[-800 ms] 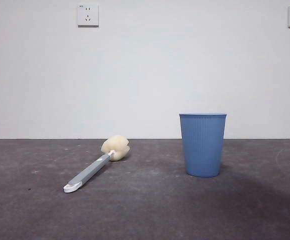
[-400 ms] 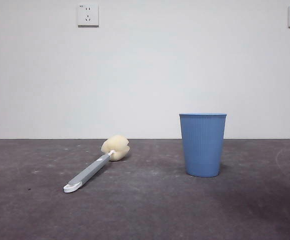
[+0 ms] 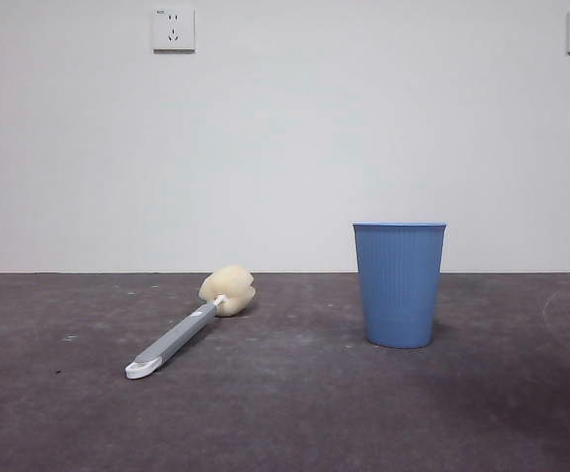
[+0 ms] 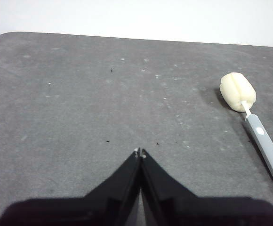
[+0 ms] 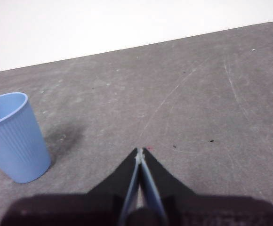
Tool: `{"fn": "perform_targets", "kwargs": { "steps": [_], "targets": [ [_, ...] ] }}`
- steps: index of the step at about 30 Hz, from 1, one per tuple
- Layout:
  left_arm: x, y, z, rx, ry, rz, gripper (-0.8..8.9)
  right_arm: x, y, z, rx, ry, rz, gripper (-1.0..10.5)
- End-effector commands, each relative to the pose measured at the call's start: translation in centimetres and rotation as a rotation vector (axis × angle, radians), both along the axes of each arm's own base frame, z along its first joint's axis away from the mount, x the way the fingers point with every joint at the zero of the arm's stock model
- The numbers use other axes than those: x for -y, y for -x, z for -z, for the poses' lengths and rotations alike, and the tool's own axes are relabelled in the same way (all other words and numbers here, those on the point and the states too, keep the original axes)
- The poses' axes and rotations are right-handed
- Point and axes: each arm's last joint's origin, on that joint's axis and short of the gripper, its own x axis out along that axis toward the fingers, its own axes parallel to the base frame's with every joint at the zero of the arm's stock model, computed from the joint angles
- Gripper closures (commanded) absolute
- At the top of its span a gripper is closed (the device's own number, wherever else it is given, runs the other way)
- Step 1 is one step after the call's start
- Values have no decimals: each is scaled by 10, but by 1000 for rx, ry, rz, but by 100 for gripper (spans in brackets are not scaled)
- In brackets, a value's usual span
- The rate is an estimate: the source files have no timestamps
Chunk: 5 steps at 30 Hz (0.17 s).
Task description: Pick up the cup brush,pick up the cup,insert the brush into the cup,clean the cup,put the cup brush back,put the cup back to the fixed position on the table
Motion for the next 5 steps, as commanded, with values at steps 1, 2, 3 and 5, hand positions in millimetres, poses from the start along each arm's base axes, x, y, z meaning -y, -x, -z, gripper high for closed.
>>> {"fn": "perform_targets", "kwargs": {
  "steps": [1, 2, 3, 5],
  "targets": [
    [0, -1, 4, -8, 6, -5, 816, 0, 0, 5, -18, -11, 6, 946],
    [0, -1, 4, -8, 6, -5, 816, 0, 0, 5, -18, -11, 6, 946],
    [0, -1, 4, -8, 6, -5, 816, 0, 0, 5, -18, -11, 6, 946],
    [0, -1, 4, -8, 6, -5, 816, 0, 0, 5, -18, -11, 6, 946]
  ]
}}
